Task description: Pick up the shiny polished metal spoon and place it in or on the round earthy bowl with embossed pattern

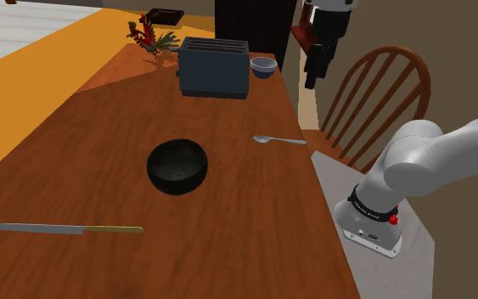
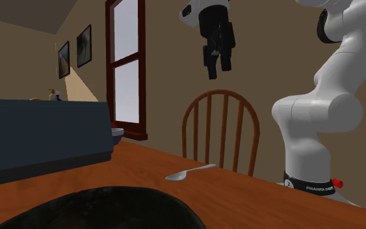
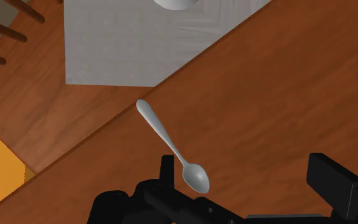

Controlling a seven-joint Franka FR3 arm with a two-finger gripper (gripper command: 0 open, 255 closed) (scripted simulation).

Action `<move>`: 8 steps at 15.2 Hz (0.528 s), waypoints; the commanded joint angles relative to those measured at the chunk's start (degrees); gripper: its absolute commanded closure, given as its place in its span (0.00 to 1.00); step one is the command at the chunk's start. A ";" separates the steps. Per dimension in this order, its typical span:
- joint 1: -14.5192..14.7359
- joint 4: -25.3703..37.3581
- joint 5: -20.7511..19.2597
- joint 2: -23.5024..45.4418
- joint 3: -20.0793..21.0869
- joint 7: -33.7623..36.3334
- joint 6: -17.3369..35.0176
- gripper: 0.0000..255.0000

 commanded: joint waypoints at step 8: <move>1.73 -9.68 -4.97 4.75 0.90 -7.21 12.41 0.00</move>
